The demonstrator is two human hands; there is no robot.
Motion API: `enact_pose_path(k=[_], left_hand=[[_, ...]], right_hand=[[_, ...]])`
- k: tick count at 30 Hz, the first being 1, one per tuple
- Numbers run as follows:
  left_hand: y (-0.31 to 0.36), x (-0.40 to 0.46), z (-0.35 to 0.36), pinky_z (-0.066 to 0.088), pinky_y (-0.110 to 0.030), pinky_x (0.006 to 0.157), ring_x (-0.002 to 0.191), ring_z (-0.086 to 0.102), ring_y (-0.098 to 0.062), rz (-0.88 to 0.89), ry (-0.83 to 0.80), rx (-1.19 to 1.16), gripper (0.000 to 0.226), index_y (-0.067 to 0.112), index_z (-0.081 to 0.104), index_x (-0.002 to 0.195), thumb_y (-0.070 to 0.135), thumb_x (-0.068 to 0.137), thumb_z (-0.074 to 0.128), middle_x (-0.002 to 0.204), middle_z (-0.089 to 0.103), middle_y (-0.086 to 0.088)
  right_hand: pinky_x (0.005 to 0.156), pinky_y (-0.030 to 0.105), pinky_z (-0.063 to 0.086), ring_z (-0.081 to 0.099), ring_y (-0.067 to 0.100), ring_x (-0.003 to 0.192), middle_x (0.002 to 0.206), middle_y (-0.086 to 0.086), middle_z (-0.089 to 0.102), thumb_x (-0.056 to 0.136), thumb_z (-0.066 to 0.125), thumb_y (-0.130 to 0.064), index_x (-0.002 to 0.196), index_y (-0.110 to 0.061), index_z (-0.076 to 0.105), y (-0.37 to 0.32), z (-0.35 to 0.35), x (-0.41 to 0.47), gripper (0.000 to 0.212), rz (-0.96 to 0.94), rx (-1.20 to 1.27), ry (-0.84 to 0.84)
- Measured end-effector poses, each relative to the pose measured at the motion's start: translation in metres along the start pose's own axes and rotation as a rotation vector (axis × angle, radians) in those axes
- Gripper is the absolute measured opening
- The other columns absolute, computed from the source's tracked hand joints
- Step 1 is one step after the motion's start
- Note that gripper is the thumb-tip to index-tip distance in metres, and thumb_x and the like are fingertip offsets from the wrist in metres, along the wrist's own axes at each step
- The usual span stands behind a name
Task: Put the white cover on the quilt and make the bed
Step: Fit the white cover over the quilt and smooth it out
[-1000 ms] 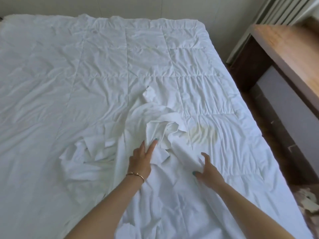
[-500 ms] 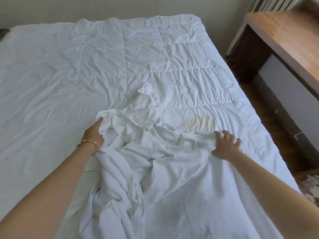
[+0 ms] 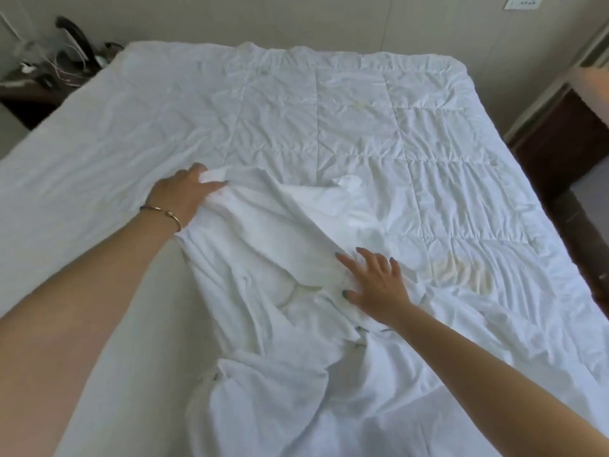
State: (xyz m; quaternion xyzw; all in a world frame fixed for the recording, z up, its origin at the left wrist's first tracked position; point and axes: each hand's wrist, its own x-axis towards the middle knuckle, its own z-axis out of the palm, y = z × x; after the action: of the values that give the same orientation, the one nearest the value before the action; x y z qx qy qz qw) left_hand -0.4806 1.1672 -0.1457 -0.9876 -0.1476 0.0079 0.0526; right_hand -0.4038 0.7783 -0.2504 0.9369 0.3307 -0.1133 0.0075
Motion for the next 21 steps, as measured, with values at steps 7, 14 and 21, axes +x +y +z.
enact_pose_path(k=[7,14,21], left_hand=[[-0.132,0.028,0.01,0.025,-0.048,0.112,0.144,-0.003,-0.047,-0.658,-0.14,0.182,0.08,0.037,-0.011,0.152,0.025,0.099,0.047,0.154,-0.034,-0.01],[0.078,-0.109,0.105,0.019,-0.051,0.113,0.146,0.017,-0.029,-0.075,-0.22,-0.511,0.078,0.038,0.04,0.144,0.07,0.072,0.037,0.162,0.013,-0.003],[0.076,-0.202,0.157,0.056,-0.039,0.082,0.12,0.058,-0.022,0.299,-0.259,-0.469,0.087,0.034,0.05,0.136,0.021,0.058,0.087,0.15,0.036,0.013]], right_hand=[[0.117,0.058,-0.003,0.0,0.028,0.15,0.164,-0.006,-0.002,0.097,0.034,-0.047,0.147,-0.057,-0.005,-0.039,0.032,0.03,0.064,0.155,-0.076,-0.054],[0.109,0.064,0.019,0.027,0.039,0.138,0.152,0.006,0.039,0.088,0.037,-0.04,0.133,-0.038,0.056,-0.068,0.049,0.007,0.05,0.247,0.015,0.167],[0.112,0.066,0.01,-0.023,0.03,0.146,0.152,-0.016,-0.04,0.099,0.039,-0.042,0.145,-0.059,-0.011,-0.047,0.078,-0.11,0.07,0.259,0.084,-0.262]])
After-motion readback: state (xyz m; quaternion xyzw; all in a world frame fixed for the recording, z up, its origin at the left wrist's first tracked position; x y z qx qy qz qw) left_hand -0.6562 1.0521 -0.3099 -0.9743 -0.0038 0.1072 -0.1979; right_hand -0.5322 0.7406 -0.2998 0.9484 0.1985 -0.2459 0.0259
